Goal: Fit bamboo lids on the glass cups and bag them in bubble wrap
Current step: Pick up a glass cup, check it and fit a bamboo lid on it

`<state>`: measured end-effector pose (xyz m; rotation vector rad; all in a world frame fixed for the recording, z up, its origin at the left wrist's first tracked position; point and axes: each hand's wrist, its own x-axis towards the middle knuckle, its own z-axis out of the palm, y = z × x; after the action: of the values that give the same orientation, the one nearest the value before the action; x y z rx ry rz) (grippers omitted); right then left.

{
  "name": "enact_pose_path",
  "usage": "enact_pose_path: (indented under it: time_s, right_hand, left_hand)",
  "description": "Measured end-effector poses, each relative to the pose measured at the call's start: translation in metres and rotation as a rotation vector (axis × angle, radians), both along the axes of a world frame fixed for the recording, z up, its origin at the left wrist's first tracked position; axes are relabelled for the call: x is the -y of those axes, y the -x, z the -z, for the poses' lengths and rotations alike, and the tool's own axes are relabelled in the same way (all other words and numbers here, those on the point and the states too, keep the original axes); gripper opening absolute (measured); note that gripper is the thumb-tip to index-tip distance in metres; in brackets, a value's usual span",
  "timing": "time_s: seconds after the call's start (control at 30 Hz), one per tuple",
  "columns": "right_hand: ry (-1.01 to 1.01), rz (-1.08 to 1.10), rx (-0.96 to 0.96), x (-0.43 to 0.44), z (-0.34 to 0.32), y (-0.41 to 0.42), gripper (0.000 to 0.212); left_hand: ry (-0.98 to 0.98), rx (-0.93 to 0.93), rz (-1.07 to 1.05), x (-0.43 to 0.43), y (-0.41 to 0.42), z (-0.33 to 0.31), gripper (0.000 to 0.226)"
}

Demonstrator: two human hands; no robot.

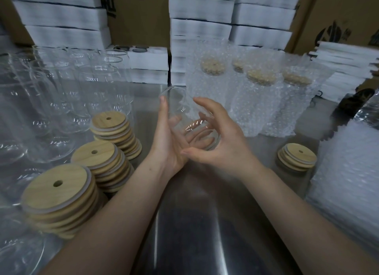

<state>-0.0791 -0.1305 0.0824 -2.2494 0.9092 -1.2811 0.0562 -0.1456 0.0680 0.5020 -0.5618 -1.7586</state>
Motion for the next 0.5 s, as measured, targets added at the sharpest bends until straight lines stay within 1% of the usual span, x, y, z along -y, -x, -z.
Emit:
enact_pose_path:
  time_s: [0.07,0.17,0.23,0.3,0.4,0.47,0.5]
  right_hand:
    - [0.046,0.026,-0.009,-0.0005,0.0009,-0.0010,0.079]
    - [0.029,0.075,0.052,-0.0030,0.0003,-0.0013,0.072]
    - [0.017,0.092,0.094,-0.0042,-0.0011,-0.0004,0.060]
    - [0.007,0.080,0.154,-0.0056,-0.0022,-0.0018,0.052]
    - [-0.060,0.019,0.323,-0.0044,-0.0031,-0.0048,0.039]
    - [-0.115,-0.026,0.344,-0.0030,-0.0059,-0.0044,0.034]
    - [-0.129,-0.049,0.324,-0.0029,-0.0082,-0.0031,0.033]
  left_hand:
    - [0.022,-0.010,0.039,0.0001,-0.0007,0.0002,0.085]
    - [0.104,-0.032,0.125,-0.0019,-0.0021,-0.0014,0.085]
    - [0.163,-0.002,0.183,-0.0035,-0.0032,-0.0017,0.085]
    - [0.191,0.084,0.164,-0.0050,-0.0020,-0.0022,0.083]
    - [0.186,0.156,0.065,-0.0068,-0.0006,-0.0044,0.081]
    - [0.193,0.186,0.018,-0.0074,-0.0006,-0.0056,0.077]
    - [0.193,0.202,0.010,-0.0074,-0.0006,-0.0050,0.080]
